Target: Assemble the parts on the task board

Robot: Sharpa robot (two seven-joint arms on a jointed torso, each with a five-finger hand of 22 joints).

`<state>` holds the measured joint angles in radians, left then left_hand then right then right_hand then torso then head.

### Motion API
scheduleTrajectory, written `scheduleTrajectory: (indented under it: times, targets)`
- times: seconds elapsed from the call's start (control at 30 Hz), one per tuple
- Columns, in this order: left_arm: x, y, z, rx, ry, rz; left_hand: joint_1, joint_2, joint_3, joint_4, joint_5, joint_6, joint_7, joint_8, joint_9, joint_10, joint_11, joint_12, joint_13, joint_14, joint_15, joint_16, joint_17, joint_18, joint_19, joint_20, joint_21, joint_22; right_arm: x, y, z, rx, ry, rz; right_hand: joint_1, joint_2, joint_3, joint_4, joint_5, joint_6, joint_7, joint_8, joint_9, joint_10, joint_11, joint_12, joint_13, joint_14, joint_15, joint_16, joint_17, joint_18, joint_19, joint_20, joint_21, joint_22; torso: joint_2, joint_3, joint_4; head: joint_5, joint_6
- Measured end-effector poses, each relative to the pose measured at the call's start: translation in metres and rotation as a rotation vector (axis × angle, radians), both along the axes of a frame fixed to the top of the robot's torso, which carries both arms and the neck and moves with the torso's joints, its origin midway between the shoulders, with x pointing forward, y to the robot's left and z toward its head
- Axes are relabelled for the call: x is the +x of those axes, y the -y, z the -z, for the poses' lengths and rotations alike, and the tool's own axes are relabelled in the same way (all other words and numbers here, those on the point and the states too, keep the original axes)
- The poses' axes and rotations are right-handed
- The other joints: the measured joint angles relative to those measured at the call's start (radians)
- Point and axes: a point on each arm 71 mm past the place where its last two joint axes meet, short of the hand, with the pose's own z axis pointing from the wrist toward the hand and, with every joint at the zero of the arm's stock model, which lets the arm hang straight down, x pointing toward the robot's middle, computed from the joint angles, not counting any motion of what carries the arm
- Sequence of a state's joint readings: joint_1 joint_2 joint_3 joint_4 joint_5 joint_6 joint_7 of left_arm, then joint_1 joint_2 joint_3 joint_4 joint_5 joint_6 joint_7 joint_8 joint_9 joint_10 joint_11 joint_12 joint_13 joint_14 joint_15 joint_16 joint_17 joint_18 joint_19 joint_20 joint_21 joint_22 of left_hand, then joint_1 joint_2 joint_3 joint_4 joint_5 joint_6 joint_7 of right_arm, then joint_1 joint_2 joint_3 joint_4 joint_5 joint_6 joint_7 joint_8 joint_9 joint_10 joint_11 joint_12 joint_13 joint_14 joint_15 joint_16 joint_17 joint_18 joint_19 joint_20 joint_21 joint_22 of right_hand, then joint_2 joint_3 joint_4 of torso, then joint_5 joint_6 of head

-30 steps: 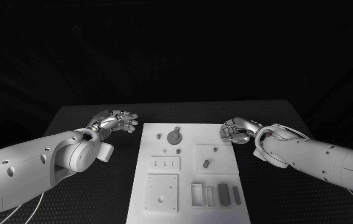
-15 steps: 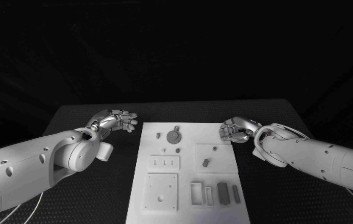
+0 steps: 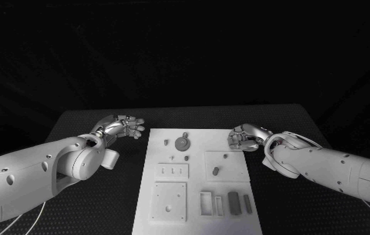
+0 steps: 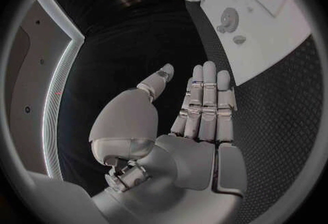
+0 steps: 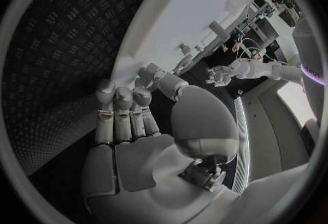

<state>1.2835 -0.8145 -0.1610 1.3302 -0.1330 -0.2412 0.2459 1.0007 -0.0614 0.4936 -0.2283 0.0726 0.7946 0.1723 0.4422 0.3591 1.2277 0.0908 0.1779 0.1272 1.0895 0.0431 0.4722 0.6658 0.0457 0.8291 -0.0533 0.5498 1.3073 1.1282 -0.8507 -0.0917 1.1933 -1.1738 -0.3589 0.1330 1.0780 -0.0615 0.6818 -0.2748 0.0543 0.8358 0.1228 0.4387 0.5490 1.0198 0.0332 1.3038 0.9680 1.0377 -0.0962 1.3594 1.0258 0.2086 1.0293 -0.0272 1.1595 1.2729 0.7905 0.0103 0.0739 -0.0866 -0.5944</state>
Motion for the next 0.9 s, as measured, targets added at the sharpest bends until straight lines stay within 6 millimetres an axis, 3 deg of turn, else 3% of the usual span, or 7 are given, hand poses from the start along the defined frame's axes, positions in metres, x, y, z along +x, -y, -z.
scheduleTrajectory:
  times: [0.17, 0.4, 0.6, 0.77, 0.9]
  targets:
    - [0.0, 0.003, 0.0, 0.001, -0.001, 0.013, -0.008, 0.008, 0.0, 0.0, 0.0, 0.045, -0.017, 0.015, 0.008, 0.023, -0.01, 0.0, 0.006, 0.0, 0.0, 0.0, 0.002, 0.0, 0.0, 0.0, 0.004, 0.0, 0.007, -0.006, -0.018, 0.002, 0.033, 0.0, 0.0, 0.0, 0.01, -0.001, 0.0, 0.0, 0.0, 0.001, 0.007, 0.0, 0.0, 0.0, 0.001, 0.0, 0.0, 0.0, 0.0, -0.001, 0.005, -0.002, 0.0, -0.001, -0.001, -0.0013, 0.0006, -0.003, 0.006]
    - [-0.001, 0.018, 0.001, 0.017, -0.039, 0.076, -0.04, 0.002, -0.009, 0.014, -0.008, 0.052, -0.024, 0.011, 0.002, 0.025, -0.009, 0.0, 0.007, 0.0, 0.0, -0.004, 0.005, -0.001, -0.007, 0.0, 0.004, 0.001, 0.016, -0.032, -0.049, -0.009, 0.085, -0.032, -0.005, -0.006, 0.019, -0.003, 0.0, 0.0, 0.0, 0.006, 0.013, 0.0, 0.0, 0.0, 0.001, 0.0, 0.0, 0.0, 0.0, -0.005, 0.007, -0.003, 0.0, -0.003, -0.004, -0.0031, 0.0008, -0.004, 0.016]
    - [0.001, 0.037, -0.004, 0.06, -0.074, 0.145, -0.09, -0.009, -0.028, 0.033, -0.017, 0.056, -0.021, 0.0, -0.002, 0.029, -0.012, 0.0, 0.009, -0.003, 0.003, -0.01, 0.007, -0.002, -0.007, 0.0, 0.004, 0.001, 0.018, -0.067, -0.065, -0.037, 0.101, -0.088, -0.012, -0.012, 0.037, 0.002, 0.0, 0.0, 0.0, 0.006, 0.019, 0.0, 0.0, 0.0, 0.002, 0.002, 0.001, 0.0, 0.0, -0.009, 0.009, -0.006, 0.0, -0.006, -0.014, -0.0073, -0.0009, 0.002, 0.022]
    - [0.0, 0.052, -0.008, 0.1, -0.095, 0.196, -0.143, -0.033, -0.044, 0.066, -0.02, 0.056, -0.021, -0.007, -0.005, 0.029, -0.012, -0.002, 0.009, -0.005, 0.005, -0.011, 0.008, -0.002, -0.015, 0.0, 0.004, 0.001, 0.013, -0.104, -0.068, -0.061, 0.103, -0.157, -0.012, -0.012, 0.04, 0.0, 0.0, 0.0, 0.0, 0.006, 0.022, 0.0, 0.0, 0.0, 0.002, 0.002, 0.001, 0.0, 0.0, -0.01, 0.012, -0.009, -0.001, -0.006, -0.025, -0.0117, -0.0017, 0.008, 0.024]
    - [-0.002, 0.07, -0.006, 0.147, -0.107, 0.246, -0.176, -0.044, -0.046, 0.092, -0.02, 0.05, -0.015, -0.015, -0.007, 0.026, -0.009, -0.01, 0.009, -0.015, 0.008, -0.016, 0.008, 0.009, -0.02, 0.005, 0.004, 0.001, 0.01, -0.133, -0.068, -0.076, 0.107, -0.212, -0.012, -0.012, 0.043, 0.002, 0.0, 0.0, 0.0, 0.005, 0.023, 0.0, 0.0, 0.0, 0.002, 0.002, 0.001, 0.0, 0.0, -0.01, 0.013, -0.009, -0.001, -0.007, -0.032, -0.0144, 0.0, 0.013, 0.025]
